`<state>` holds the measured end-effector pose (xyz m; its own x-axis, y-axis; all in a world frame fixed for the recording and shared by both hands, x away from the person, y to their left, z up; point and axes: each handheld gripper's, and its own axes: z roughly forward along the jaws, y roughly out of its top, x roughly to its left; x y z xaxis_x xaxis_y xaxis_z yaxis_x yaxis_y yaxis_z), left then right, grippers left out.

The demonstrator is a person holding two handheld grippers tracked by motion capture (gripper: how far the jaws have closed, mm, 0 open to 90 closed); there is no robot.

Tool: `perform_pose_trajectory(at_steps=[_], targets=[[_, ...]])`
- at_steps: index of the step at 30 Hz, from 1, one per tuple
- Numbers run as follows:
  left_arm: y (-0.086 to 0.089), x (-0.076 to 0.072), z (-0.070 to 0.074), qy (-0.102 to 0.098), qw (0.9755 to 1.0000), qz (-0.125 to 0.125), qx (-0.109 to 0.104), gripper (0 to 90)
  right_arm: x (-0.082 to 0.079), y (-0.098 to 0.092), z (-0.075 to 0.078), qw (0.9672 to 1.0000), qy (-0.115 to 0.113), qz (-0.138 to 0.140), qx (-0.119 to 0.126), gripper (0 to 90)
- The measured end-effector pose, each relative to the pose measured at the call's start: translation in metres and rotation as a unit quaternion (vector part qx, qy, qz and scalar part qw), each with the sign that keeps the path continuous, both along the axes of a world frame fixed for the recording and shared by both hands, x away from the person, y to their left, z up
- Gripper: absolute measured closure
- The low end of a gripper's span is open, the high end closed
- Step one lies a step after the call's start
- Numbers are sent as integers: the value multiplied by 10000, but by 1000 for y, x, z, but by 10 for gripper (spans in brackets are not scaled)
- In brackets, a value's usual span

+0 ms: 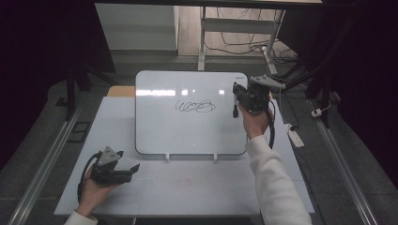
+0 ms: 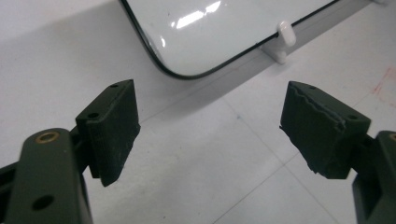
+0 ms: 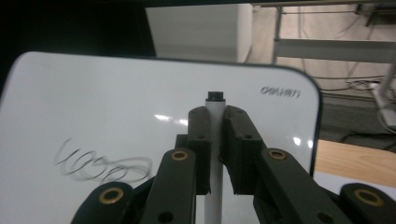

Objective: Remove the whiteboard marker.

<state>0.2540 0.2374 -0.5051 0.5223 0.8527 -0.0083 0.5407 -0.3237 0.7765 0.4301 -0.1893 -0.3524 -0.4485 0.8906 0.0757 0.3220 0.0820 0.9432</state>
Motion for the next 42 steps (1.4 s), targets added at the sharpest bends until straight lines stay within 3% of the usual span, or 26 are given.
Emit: perform_pose_trajectory(at_steps=[8, 14, 19, 27, 36, 42], targets=[[-23, 4, 18, -224, 9990, -339, -202, 226, -43, -2, -24, 9979, -33, 589, 263, 809], [-58, 15, 40, -445, 9951, -774, -433, 253, -70, 7, -40, 9944, -42, 1002, 335, 808], [-99, 31, 57, -528, 9881, -1257, -710, 281, -88, 15, -48, 9909, -91, 1270, 434, 808], [-149, 46, 65, -473, 9784, -1825, -850, 319, -108, 28, -61, 9865, -174, 1552, 485, 808], [-163, 53, 66, -442, 9712, -2051, -1128, 417, -118, 43, -69, 9832, -210, 1737, 512, 808], [-161, 54, 67, -472, 9671, -2169, -1242, 575, -124, 52, -72, 9811, -282, 1858, 464, 807]])
